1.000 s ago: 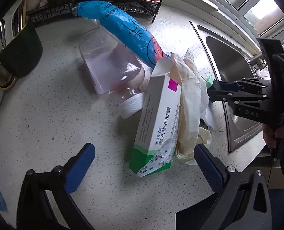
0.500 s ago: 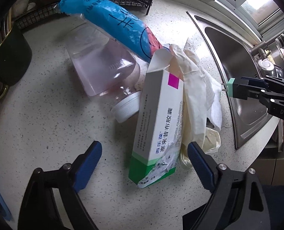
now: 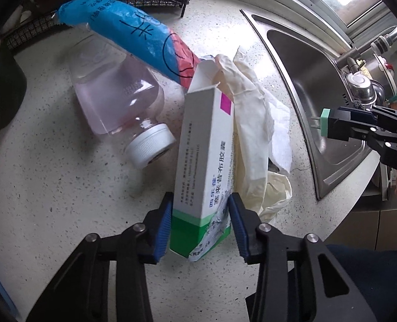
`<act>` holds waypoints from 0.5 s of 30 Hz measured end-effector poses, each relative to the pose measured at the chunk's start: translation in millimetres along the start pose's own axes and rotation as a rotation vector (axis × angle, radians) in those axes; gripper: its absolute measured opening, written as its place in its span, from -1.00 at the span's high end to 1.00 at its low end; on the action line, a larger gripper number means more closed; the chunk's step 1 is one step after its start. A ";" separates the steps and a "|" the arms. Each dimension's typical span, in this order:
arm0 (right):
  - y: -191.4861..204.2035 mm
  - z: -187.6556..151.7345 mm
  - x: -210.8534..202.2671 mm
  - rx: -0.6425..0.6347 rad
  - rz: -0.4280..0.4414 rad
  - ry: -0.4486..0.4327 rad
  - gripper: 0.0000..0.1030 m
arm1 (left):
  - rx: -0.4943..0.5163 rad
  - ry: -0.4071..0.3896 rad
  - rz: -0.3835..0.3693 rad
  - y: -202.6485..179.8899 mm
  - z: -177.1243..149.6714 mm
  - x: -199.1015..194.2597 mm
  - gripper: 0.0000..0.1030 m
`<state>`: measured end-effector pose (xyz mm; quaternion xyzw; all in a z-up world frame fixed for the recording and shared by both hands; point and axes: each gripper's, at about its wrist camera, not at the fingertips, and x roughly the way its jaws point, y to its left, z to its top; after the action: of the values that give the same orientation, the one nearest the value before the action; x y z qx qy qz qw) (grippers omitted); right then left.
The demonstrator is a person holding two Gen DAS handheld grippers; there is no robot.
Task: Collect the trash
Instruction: 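Grasp the black charger with green top with the right gripper, then grasp the white-green medicine box with the left gripper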
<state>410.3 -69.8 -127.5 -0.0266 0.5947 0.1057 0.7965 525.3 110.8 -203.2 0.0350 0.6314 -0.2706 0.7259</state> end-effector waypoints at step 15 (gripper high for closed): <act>14.2 -6.8 -27.6 -0.056 0.033 -0.063 0.44 | -0.013 -0.099 0.126 -25.4 -10.8 -54.2 0.49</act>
<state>393.6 -60.8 -101.9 -0.0357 0.5665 0.1361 0.8119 501.4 112.3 -147.2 0.0565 0.5931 -0.2217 0.7720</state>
